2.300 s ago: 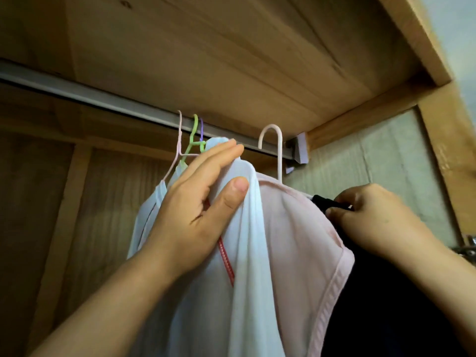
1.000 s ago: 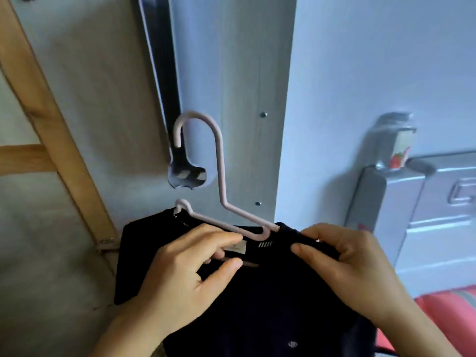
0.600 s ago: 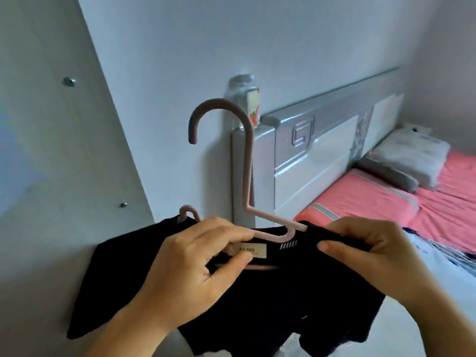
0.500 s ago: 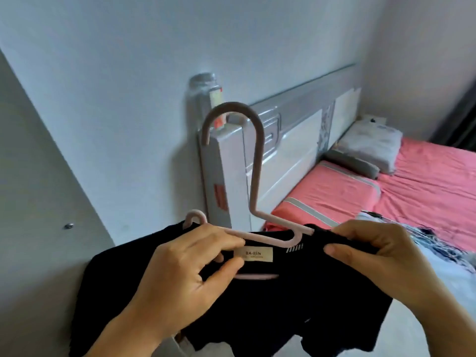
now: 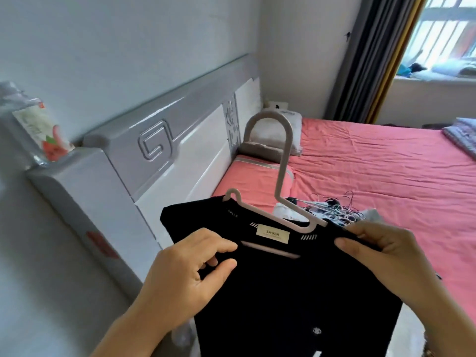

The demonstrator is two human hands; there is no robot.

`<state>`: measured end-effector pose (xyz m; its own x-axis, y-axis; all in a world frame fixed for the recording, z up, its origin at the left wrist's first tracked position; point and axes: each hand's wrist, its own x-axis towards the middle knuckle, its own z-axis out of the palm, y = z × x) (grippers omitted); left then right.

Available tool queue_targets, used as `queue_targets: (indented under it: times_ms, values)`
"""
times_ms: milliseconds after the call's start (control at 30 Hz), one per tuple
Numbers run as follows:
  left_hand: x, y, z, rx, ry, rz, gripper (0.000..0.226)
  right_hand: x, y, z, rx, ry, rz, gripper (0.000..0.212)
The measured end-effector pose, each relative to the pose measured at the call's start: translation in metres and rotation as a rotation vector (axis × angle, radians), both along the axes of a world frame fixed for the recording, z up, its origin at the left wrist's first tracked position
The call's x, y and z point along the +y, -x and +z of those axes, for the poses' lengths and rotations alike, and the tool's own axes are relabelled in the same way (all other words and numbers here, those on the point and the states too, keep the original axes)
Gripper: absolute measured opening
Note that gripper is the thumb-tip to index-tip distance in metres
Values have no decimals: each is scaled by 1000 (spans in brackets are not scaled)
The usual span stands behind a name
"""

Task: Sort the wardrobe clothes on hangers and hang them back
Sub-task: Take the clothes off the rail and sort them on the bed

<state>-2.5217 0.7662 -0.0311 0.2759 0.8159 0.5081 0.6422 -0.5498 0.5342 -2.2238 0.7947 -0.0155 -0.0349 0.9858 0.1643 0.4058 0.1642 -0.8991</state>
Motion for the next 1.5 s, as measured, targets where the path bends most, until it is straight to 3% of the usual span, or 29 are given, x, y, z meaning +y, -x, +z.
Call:
queue_targets:
  times_ms: [233, 400, 700, 867, 1000, 1300, 1500]
  values:
    - [126, -77, -21, 4, 117, -25, 19, 104, -86, -21, 48, 39, -164, 20]
    - [213, -129, -53, 32, 247, 18, 27, 185, -146, -71, 76, 133, -178, 22]
    - [303, -191, -130, 190, 565, 2, 18, 271, -216, -202, -178, 297, -320, 15]
    - [321, -207, -157, 273, 651, 17, 22, 284, -225, -245, -383, 388, -259, 6]
    - [326, -206, -167, 303, 714, 53, 26, 295, -221, -242, -486, 402, -225, 36]
    - [301, -182, -151, 248, 750, 215, 36, 301, -154, -188, -457, 184, -13, 36]
    - [248, -127, -126, 151, 741, 391, 23, 282, -65, -146, -491, -18, 303, 42]
